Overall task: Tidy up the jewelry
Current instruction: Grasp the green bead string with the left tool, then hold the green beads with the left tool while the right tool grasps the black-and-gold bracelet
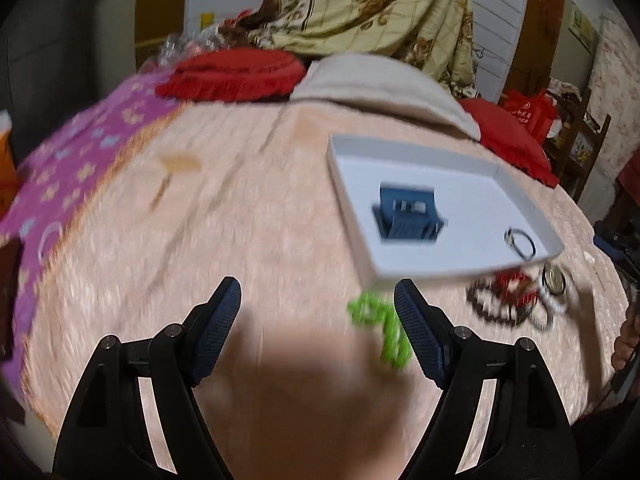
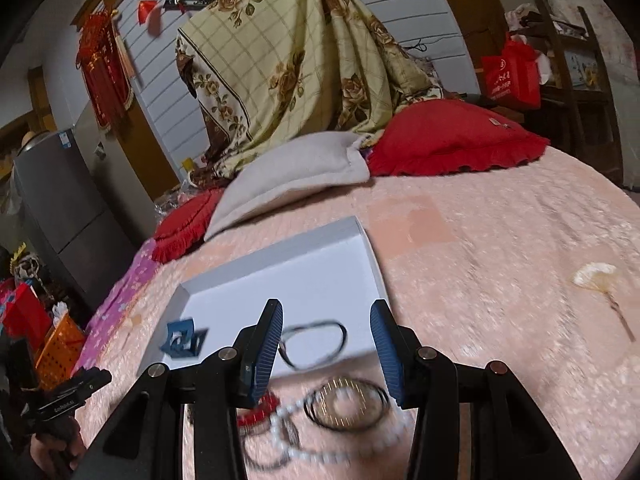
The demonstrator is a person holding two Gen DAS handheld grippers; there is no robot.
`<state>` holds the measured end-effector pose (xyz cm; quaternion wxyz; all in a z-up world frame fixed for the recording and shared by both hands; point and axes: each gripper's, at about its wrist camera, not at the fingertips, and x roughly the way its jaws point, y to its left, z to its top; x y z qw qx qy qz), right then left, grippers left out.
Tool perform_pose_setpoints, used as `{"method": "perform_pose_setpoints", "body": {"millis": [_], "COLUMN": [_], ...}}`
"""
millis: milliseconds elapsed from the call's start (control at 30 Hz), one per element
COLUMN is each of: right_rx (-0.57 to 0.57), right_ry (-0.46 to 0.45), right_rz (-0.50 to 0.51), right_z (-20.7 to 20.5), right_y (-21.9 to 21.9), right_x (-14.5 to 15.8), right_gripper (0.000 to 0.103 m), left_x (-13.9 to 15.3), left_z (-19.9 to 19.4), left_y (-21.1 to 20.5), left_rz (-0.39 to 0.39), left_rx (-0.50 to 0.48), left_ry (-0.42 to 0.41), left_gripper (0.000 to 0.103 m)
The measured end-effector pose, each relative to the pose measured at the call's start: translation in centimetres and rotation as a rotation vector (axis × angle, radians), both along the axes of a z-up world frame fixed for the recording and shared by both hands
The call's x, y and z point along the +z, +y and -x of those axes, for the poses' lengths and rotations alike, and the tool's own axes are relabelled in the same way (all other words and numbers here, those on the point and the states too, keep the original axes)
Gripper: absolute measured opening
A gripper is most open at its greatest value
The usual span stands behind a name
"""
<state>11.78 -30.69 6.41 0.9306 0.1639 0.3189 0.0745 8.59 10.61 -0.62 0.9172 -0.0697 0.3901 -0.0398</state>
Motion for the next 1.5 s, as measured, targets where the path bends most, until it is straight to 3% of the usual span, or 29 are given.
{"method": "perform_pose_setpoints", "body": {"millis": [200,333,467,533,667,800,1067,1300,1500], "right_rx": [-0.015,-0.007,-0.016,-0.01,0.012,0.023,0.047,0.29,0.418], "right_ry": [0.141,0.137,0.152,0.154,0.152,0.155,0.152,0.104,0.057], "right_rz": [0.022,0.065,0.026,0.006,0.011,0.018,0.043,0.061,0.166], "right_z": [3.5,3.9,3.5,3.4,3.3,3.3,3.3,2.9,1.3], "right_y": [0.2,0.5,-0.1,-0.1,0.4,0.8,1.5,6.2,10.7], "right_x": [-2.3,-2.5,-2.9,-2.9,-2.9,-2.9,-3.1,-3.3,-4.0], "right_gripper": [0.044,0.044,0.044,0.044,0.044,0.044,0.044,0.044,0.044], "left_x": [-1.8,-2.0,-2.4,-2.9,-3.7,-3.8,-3.7,-2.6,-3.9], "left_z": [1.0,0.2,-1.1,-1.5,-1.2,-1.2,0.8,0.3,-0.6], "left_y": [-2.9,-4.8,-6.7,-7.1,-7.2,-5.5,-4.5,-4.1,-2.9], "left_rz": [0.008,-0.021,-0.062,-0.065,-0.098,-0.047,-0.017,-0.017,0.055], "left_rx": [-0.084,-0.128,-0.17,-0.188,-0.198,-0.15,-0.13,-0.083,-0.046], "left_ry": [0.041,0.037,0.045,0.063,0.052,0.042,-0.013,-0.06,0.012], "left_gripper": [0.079,0.079,0.078,0.064,0.048,0.009,0.008,0.008,0.008]}}
